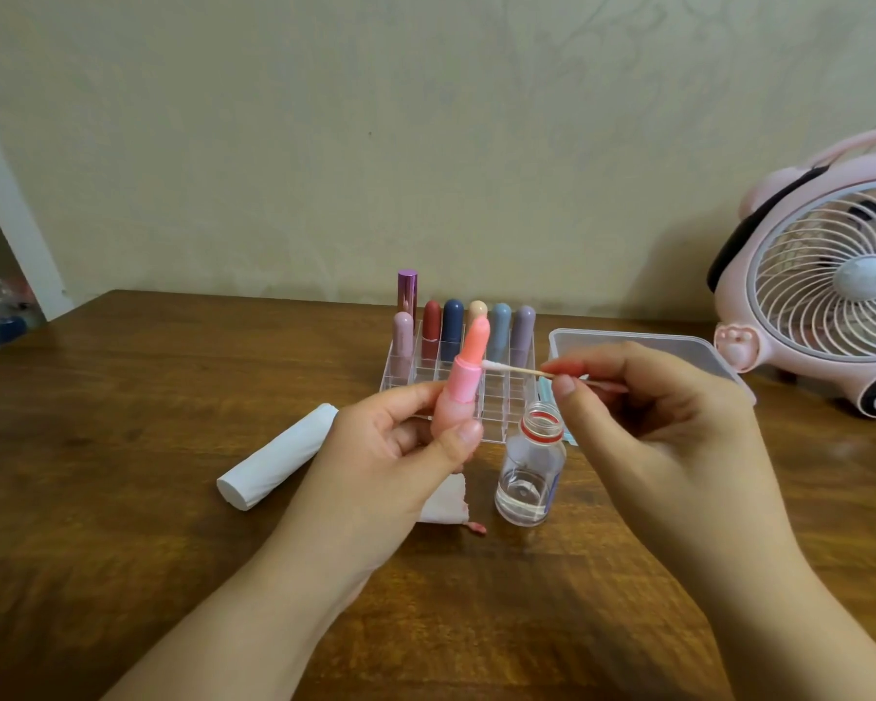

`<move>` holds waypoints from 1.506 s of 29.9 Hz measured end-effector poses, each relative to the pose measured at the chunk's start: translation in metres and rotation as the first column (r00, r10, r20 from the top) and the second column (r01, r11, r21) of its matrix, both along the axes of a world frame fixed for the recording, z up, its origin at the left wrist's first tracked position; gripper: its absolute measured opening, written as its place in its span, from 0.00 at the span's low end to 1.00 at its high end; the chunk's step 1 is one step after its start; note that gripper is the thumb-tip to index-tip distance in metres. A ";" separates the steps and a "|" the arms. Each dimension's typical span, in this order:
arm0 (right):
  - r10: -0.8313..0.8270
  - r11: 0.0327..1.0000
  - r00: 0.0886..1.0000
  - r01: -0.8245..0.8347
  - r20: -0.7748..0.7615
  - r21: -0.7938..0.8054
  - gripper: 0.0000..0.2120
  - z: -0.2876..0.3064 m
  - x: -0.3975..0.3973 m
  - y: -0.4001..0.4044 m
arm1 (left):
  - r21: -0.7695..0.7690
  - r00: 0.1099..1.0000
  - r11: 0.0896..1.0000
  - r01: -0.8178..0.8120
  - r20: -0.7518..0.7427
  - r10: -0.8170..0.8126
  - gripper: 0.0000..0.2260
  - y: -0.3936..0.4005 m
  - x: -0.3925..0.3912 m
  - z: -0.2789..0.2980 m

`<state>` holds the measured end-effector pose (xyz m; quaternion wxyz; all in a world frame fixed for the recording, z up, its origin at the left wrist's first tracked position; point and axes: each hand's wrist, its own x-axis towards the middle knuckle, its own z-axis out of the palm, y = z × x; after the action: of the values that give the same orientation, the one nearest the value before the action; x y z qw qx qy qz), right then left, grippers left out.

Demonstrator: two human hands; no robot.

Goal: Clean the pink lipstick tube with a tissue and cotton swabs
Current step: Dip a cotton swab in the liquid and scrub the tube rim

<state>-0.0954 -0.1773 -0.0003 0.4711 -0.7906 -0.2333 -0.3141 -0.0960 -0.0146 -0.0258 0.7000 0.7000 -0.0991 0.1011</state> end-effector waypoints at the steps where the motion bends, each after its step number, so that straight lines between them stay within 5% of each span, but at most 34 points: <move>1: 0.003 1.000 1.000 -0.003 0.000 0.003 0.09 0.000 0.000 0.000 | -0.002 1.000 1.000 0.006 0.000 -0.006 0.11 0.000 0.000 0.001; 10: 0.005 1.000 1.000 -0.006 -0.025 -0.006 0.09 0.002 0.000 -0.002 | 0.043 1.000 0.999 0.016 -0.005 -0.016 0.15 -0.002 -0.003 0.003; 18: 0.031 0.999 1.000 -0.031 0.000 0.025 0.09 0.001 -0.001 -0.002 | -0.126 0.997 0.991 0.041 -0.065 -0.049 0.17 0.000 0.000 0.002; 45: 0.038 0.999 0.998 -0.036 -0.044 0.040 0.13 0.002 0.000 -0.004 | -0.163 0.982 0.976 0.147 -0.096 -0.164 0.15 -0.002 -0.006 0.006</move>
<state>-0.0951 -0.1813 0.0019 0.4975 -0.7835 -0.2311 -0.2919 -0.1023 -0.0167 -0.0196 0.7624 0.6380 -0.1072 0.0153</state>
